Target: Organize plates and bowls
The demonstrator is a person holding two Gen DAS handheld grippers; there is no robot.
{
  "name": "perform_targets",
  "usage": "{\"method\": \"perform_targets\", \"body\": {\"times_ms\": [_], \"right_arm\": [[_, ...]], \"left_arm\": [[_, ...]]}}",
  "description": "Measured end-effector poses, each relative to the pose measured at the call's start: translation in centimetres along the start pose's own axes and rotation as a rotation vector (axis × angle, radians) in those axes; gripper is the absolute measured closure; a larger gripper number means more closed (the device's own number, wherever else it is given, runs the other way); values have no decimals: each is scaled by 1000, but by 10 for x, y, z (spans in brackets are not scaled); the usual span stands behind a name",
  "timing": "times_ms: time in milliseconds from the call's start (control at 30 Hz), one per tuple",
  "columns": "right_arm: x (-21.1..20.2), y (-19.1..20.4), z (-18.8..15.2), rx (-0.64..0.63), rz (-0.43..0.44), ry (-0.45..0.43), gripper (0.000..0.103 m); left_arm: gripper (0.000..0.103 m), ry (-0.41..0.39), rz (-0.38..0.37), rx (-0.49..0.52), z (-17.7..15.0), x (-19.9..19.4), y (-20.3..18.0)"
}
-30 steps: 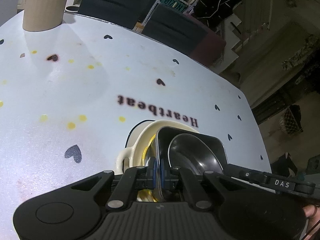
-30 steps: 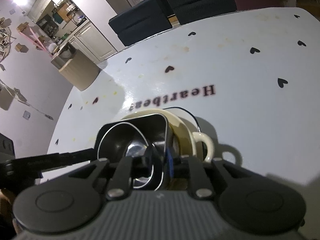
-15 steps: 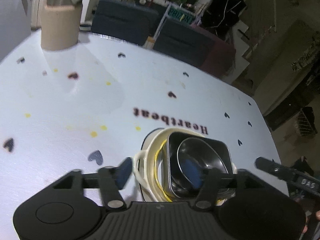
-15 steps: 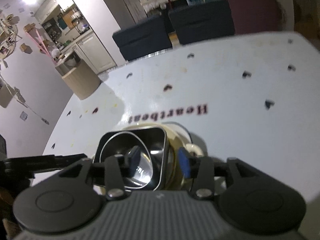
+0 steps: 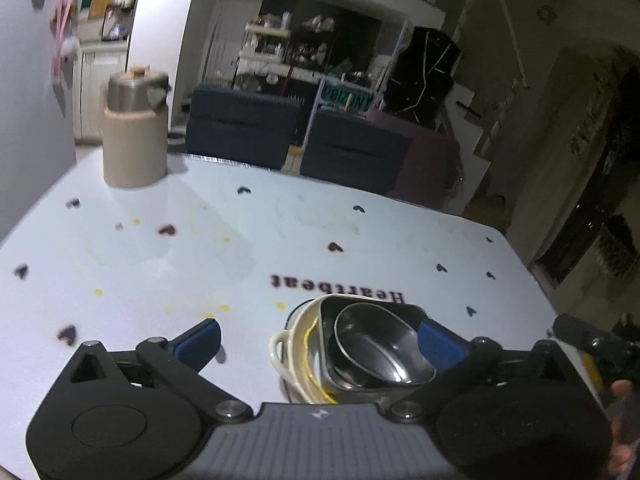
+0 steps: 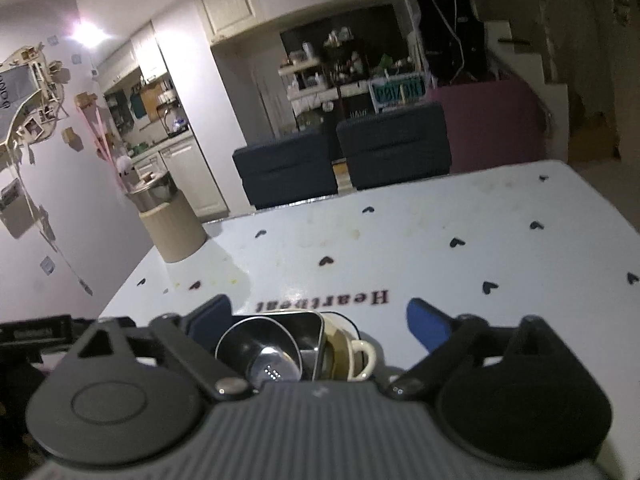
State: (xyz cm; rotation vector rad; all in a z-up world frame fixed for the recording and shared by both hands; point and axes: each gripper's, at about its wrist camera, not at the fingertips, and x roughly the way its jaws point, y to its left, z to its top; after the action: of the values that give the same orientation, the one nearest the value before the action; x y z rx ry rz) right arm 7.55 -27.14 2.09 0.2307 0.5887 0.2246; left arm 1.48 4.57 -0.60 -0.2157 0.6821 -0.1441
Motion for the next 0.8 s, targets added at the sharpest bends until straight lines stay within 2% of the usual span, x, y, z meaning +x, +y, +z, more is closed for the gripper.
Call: {"method": "perform_targets", "body": {"times_ms": [267,567,800], "right_arm": [[-26,2,-27,-34,-69,-78,0],[-39,9,-51,-111,-141,-144,0],[-45,14,-62,-143,-159,-162,0]], "left_arm": [[0,-73,83,73,-27,-19,-8],[0,-137,129,151,-53,-32,-17],[0,-146,138,184,-69,-34,-21]]}}
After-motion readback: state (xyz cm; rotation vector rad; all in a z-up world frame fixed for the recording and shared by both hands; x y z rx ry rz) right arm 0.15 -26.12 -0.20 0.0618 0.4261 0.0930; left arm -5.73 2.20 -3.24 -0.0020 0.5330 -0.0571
